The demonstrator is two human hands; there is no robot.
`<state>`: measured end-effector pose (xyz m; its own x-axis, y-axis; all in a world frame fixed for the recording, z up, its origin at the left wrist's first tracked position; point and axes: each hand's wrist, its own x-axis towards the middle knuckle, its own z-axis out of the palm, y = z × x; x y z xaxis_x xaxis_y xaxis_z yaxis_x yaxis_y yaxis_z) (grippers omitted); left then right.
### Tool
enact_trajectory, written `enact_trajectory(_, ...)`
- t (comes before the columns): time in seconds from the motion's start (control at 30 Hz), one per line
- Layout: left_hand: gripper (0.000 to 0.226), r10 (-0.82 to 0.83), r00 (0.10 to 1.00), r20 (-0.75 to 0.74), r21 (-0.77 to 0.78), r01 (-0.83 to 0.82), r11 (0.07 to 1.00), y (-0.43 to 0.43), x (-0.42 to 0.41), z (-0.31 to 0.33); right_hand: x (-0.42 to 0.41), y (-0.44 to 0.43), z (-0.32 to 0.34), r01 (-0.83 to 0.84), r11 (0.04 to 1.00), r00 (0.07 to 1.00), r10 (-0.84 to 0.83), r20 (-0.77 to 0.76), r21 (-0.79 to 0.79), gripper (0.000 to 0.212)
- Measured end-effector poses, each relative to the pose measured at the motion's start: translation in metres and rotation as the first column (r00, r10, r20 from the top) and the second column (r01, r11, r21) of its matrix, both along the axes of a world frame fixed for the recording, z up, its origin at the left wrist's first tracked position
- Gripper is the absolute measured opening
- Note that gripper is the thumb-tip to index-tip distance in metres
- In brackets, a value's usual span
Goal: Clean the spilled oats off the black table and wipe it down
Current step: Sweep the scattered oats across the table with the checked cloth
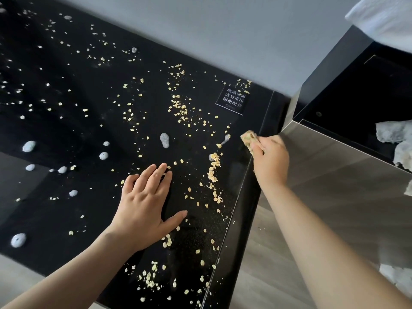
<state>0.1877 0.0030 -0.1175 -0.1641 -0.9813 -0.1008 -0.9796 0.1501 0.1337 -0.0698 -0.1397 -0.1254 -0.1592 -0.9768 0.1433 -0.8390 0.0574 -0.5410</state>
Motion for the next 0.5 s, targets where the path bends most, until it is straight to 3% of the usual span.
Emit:
enact_trajectory(0.13,0.087,0.003,1.0,-0.004,0.005,-0.003,1.0,-0.001,0.0,0.002,0.016,0.058,-0.001,-0.119,0.991,0.992,0.121,0.034,-0.056,0.012)
enact_trajectory(0.33,0.088,-0.005,1.0,-0.005,0.006,0.005,1.0,-0.001,0.001,0.001,0.031,0.105,0.02,-0.124,0.992,0.945,0.12,0.305,-0.006,0.01)
enact_trajectory(0.5,0.089,-0.016,1.0,0.003,-0.003,0.016,1.0,0.0,0.003,-0.001,-0.002,0.052,0.033,0.02,0.994,0.993,-0.007,0.114,-0.108,0.011)
